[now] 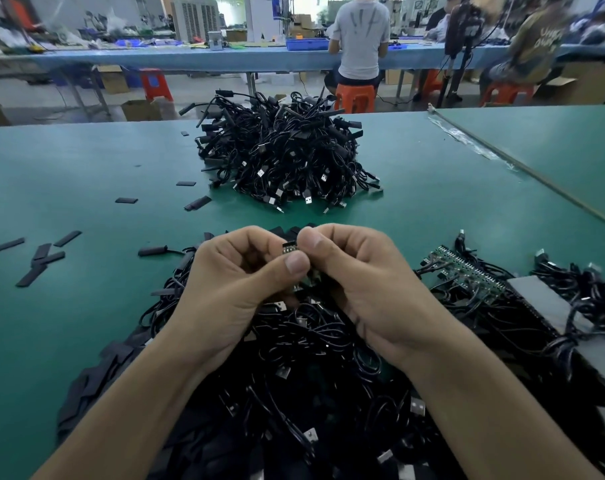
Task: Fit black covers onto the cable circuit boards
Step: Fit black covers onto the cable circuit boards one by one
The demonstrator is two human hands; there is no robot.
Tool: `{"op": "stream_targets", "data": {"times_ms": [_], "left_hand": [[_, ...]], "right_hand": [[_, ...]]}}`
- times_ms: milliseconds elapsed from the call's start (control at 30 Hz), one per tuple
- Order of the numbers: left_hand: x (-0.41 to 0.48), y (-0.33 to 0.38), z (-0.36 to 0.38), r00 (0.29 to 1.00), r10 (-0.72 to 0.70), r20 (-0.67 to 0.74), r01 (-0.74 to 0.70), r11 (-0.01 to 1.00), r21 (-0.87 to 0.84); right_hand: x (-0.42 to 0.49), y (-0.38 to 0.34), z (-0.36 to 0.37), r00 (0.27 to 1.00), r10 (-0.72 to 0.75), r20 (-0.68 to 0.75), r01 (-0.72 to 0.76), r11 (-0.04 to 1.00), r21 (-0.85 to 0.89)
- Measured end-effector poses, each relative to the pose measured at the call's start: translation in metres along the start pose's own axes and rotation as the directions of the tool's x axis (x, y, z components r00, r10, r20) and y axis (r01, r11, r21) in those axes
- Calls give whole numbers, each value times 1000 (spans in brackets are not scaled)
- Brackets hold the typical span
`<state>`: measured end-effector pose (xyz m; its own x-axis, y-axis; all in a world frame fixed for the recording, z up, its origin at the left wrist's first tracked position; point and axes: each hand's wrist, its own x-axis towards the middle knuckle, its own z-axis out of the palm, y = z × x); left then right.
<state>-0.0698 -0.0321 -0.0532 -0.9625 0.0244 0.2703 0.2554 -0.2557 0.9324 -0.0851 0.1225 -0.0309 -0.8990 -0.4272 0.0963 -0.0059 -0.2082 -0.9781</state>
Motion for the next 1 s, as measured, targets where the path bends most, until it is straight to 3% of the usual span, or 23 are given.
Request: {"op": "stream_targets", "data": {"times_ms": [267, 367, 467, 533, 567, 633, 667, 733, 800, 867, 933, 1000], "left_hand": [[-4, -5, 3, 994, -77, 76, 87, 986, -142], [-3, -4, 2, 996, -44, 72, 55, 985, -161], [1, 3, 1, 995, 62, 80, -43, 975, -218], [5, 10, -2, 991, 128, 48, -110, 956, -273], [6, 14, -3, 991, 136, 18, -124, 945, -302], [7, 20, -7, 993, 87, -76, -107, 941, -322], [7, 21, -8, 990, 42, -131, -79, 953, -291], [8, 19, -11, 974, -29, -226, -3, 990, -141], [8, 11, -12, 961, -48, -273, 63, 997, 50], [8, 3, -11, 960, -20, -279, 90, 966, 241], [8, -2, -8, 967, 22, -252, 87, 908, 411], [9, -6, -7, 972, 20, -235, 105, 857, 504]], "right_hand": [[0, 1, -3, 986, 145, 87, -163, 952, 258], [0, -1, -1, 989, 110, 101, -134, 953, 271], [2, -8, -8, 995, 15, -101, -3, 993, 121], [4, -14, -22, 930, -129, -343, 77, 984, -161], [5, -17, -31, 864, -244, -440, 69, 924, -377], [7, -17, -53, 766, -456, -453, -63, 648, -759], [7, -16, -62, 775, -468, -424, -148, 517, -843], [6, -9, -73, 843, -329, -426, -331, 306, -893], [4, -2, -73, 869, -243, -431, -420, 102, -902], [3, -5, -64, 869, -321, -377, -388, 34, -921], [4, -10, -53, 877, -417, -239, -222, 88, -971], [5, -11, -40, 918, -391, -70, -16, 139, -990]]}}
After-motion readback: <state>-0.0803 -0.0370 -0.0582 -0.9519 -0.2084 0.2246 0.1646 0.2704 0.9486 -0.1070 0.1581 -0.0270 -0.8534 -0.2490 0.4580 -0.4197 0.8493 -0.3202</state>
